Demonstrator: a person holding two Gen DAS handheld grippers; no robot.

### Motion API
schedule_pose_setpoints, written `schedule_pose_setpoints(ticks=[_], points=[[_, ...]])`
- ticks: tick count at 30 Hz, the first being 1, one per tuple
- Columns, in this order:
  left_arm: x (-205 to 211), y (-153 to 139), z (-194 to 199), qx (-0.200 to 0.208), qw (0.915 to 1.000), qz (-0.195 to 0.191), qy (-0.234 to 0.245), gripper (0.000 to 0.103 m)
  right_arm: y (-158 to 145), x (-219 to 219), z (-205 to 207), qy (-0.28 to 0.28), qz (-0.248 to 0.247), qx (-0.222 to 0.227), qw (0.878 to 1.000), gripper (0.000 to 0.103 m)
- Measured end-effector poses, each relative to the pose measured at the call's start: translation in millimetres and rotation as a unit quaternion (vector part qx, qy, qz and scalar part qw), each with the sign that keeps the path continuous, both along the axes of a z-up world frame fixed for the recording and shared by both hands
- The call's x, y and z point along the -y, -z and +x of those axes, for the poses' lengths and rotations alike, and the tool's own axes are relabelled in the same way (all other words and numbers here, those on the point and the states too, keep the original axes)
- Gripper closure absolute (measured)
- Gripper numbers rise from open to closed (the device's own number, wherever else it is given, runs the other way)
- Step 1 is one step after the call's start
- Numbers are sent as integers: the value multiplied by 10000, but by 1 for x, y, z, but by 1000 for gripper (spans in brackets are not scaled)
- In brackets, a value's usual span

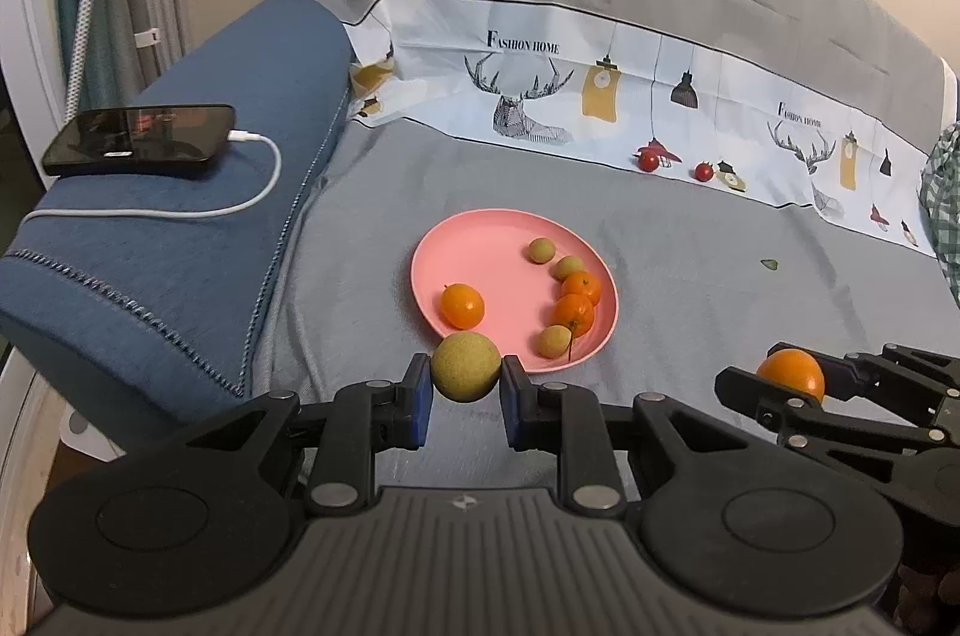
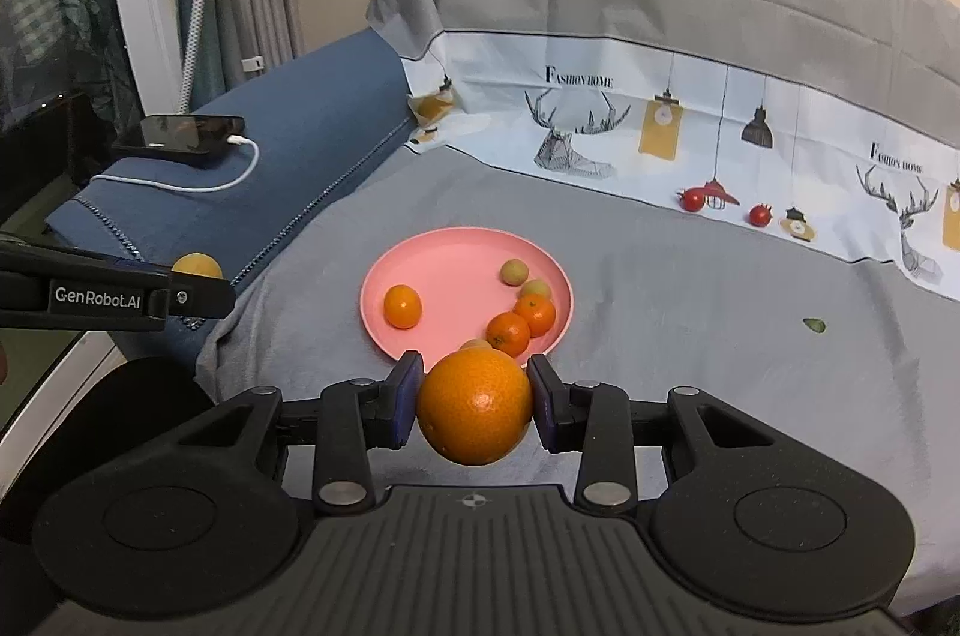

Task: Organize fruits
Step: 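Carry the yellow fruit and the orange over the pink plate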

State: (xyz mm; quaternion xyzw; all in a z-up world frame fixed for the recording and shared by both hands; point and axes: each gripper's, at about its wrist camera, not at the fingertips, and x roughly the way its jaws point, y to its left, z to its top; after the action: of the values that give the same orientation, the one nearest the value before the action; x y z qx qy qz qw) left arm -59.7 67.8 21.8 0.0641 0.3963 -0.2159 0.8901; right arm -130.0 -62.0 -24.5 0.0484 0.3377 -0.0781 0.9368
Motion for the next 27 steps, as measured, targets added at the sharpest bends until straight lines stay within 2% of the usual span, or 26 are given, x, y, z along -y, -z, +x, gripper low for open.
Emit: schedule_pose_setpoints(ticks=[17,27], points=[[47,41,85,-217,9996,176,80,77,35,34,89,135,199,-209,9995,64],[69,69,134,-263,9992,296,91,77,67,51,142,137,283,-387,9988,64]])
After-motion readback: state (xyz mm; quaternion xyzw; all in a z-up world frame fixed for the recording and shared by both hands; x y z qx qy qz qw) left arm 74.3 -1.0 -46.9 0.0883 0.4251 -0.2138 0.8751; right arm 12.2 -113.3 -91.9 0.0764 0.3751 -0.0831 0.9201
